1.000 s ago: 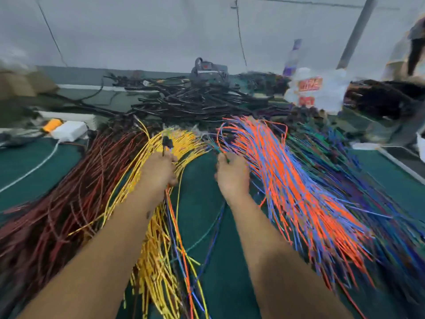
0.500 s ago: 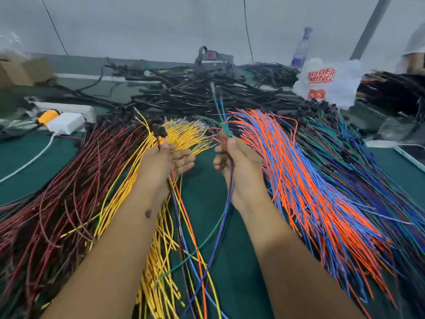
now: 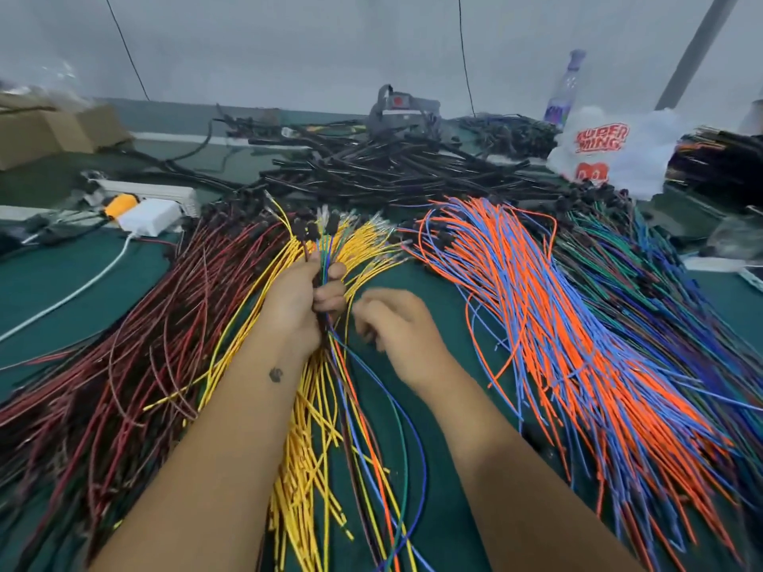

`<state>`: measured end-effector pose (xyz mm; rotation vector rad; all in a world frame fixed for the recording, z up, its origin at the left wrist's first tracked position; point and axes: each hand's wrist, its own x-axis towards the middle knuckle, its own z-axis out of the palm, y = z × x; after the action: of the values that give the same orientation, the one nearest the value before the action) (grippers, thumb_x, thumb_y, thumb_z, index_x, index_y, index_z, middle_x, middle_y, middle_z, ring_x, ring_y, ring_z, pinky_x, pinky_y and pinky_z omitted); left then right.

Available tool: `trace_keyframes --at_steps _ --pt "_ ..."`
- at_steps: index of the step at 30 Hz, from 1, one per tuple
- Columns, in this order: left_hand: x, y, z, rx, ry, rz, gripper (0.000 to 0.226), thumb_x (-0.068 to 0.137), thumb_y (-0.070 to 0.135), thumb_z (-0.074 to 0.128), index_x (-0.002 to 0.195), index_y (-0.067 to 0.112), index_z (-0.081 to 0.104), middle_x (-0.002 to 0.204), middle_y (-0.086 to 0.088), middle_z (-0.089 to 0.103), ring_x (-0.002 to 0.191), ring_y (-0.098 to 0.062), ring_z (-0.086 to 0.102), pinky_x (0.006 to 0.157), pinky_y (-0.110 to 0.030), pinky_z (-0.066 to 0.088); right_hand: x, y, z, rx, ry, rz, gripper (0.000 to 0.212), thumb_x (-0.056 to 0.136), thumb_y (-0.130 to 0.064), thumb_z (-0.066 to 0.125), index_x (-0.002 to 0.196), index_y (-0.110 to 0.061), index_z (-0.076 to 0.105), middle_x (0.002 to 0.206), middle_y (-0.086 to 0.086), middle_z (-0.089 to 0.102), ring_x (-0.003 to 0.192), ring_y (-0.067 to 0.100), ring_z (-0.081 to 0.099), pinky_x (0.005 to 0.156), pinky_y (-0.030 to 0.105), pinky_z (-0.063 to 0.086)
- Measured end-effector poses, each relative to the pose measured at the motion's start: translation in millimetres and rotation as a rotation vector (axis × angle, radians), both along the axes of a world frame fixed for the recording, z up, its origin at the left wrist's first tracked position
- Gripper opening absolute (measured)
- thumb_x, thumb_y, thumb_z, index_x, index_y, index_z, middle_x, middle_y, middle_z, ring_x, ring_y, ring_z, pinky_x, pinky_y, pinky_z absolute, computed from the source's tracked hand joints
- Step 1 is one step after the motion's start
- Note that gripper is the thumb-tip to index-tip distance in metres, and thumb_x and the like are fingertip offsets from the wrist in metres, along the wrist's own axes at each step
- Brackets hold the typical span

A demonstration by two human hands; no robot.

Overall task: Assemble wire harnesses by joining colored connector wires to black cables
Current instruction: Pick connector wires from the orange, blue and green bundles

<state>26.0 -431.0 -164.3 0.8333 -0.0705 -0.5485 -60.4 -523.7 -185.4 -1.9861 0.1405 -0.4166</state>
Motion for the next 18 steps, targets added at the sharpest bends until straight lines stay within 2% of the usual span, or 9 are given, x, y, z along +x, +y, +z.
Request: trace_keyframes --at_steps 3,5,7,8,10,12,18 --pt "-8 1 5 0.061 -0.164 -0.138 0.025 0.105 0.02 0.031 0.082 0.017 0.039 0.052 0.007 0.043 0.033 0.001 0.023 0.031 -0.01 0.016 3 -5 4 0.287 -0.069 -0.151 0.045 0.077 -0.047 0.05 0.078 -0.003 0.058 0.065 -0.003 0.053 0.051 0.011 0.045 0.052 0.025 0.032" --pt "-15 -2 5 0.166 -0.263 -0.223 0.025 0.104 0.022 0.033 0.081 0.019 0.044 0.052 0.007 0.043 0.034 0.001 0.021 0.034 -0.011 0.015 4 -10 6 0.401 -0.101 -0.182 0.044 0.083 -0.047 0.052 0.087 -0.003 0.062 0.072 -0.004 0.055 0.055 0.011 0.047 0.051 0.022 0.033" --pt "-20 -5 4 0.302 -0.357 -0.274 0.027 0.104 0.024 0.035 0.083 0.02 0.05 0.052 0.006 0.044 0.036 -0.001 0.019 0.036 -0.012 0.017 3 -15 7 0.417 -0.15 -0.2 0.027 0.09 -0.039 0.057 0.082 -0.013 0.063 0.07 -0.003 0.057 0.06 0.01 0.047 0.052 0.022 0.034" --pt "-22 -6 3 0.363 -0.398 -0.282 0.027 0.104 0.025 0.034 0.084 0.021 0.051 0.052 0.006 0.046 0.036 -0.001 0.019 0.036 -0.012 0.018 2 -16 7 0.397 -0.174 -0.218 0.023 0.093 -0.032 0.06 0.076 -0.016 0.059 0.063 -0.005 0.057 0.059 0.008 0.045 0.053 0.021 0.034" --pt "-25 -8 1 0.437 -0.455 -0.278 0.026 0.105 0.025 0.034 0.088 0.021 0.053 0.054 0.006 0.049 0.037 -0.003 0.021 0.038 -0.013 0.021 2 -18 5 0.364 -0.216 -0.237 0.026 0.094 -0.018 0.061 0.07 -0.012 0.052 0.049 -0.007 0.054 0.05 0.004 0.043 0.052 0.018 0.032" --pt "-27 -10 0 0.47 -0.493 -0.268 0.025 0.105 0.025 0.033 0.093 0.023 0.055 0.055 0.006 0.052 0.039 -0.004 0.024 0.039 -0.014 0.023 2 -19 5 0.378 -0.242 -0.231 0.025 0.093 -0.009 0.06 0.07 -0.006 0.049 0.044 -0.005 0.051 0.043 0.003 0.043 0.049 0.015 0.032" --pt "-28 -13 -5 0.593 -0.596 -0.182 0.022 0.105 0.027 0.035 0.11 0.027 0.056 0.06 0.008 0.051 0.041 -0.006 0.026 0.041 -0.015 0.026 5 -20 7 0.445 -0.292 -0.257 0.019 0.091 0.0 0.061 0.075 0.004 0.05 0.056 0.014 0.05 0.043 0.017 0.043 0.05 0.027 0.032"
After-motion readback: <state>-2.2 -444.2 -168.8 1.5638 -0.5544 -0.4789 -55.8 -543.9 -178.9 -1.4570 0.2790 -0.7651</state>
